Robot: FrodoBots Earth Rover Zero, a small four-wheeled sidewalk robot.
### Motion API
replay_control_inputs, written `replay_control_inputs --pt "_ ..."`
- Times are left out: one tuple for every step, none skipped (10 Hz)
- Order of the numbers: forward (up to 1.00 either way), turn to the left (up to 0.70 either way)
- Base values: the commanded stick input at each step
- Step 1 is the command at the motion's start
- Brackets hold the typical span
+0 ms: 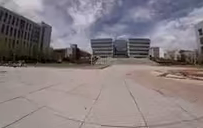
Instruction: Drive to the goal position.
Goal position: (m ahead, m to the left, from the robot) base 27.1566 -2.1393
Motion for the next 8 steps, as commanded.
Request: replay_control_inputs --pt "1.00 0.00" --pt "1.00 0.00" --pt "1.00 0.00" --pt "1.00 0.00" --pt "1.00 0.00" --pt "1.00 0.00" --pt "1.00 0.00" --pt "1.00 0.00"
